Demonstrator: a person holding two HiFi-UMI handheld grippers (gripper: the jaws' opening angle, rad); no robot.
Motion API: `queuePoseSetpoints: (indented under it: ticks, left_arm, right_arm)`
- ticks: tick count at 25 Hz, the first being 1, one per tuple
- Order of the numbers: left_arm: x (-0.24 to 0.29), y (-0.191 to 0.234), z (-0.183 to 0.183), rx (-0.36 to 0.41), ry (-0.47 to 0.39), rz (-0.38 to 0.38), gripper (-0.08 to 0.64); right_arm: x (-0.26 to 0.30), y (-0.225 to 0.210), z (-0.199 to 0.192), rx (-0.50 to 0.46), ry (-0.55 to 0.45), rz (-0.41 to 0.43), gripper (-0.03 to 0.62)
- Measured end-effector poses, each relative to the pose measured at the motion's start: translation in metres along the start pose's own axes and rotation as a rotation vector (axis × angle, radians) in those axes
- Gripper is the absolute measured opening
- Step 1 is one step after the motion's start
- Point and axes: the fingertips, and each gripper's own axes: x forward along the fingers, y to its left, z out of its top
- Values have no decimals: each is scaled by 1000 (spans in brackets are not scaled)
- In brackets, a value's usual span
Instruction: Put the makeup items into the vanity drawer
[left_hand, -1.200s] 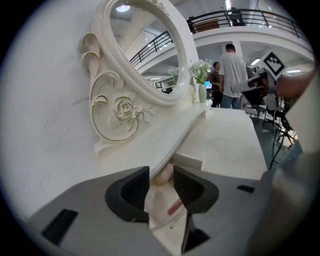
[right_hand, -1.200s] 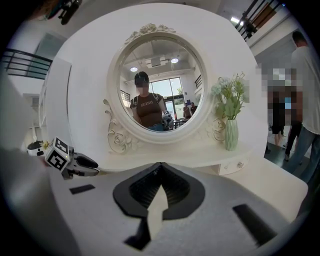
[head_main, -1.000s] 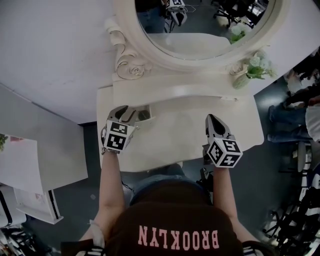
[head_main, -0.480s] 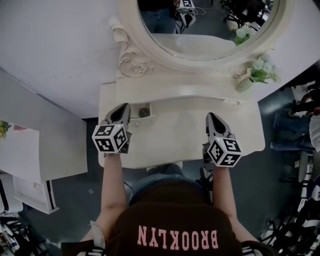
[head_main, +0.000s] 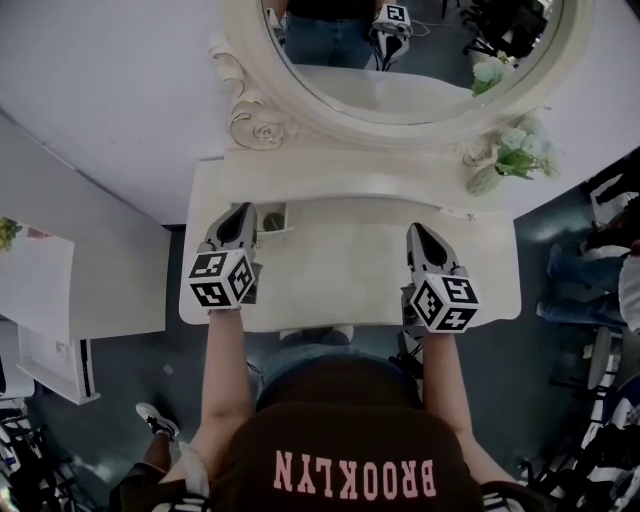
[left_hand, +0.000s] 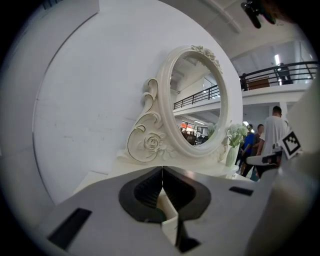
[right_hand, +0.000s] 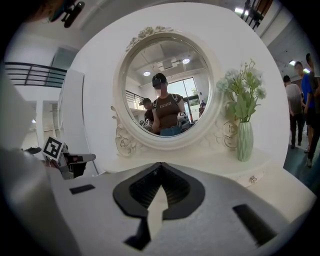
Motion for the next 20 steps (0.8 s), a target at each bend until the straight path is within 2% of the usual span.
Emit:
queuePoseSetpoints:
  ticks: [12,16,20]
  left_arm:
    - [-11,-31,18,64,-164,123,6]
    - [-20,-35,26,103,-223,128,6]
    - [-28,-34,37,123,-260,123,6]
  right_arm:
    - [2,-14,16,-79,-87,119,-9]
    - [-3,-7,21,-110,-125,143,-9]
    - [-6,-1,27,-147,-154,126,-9]
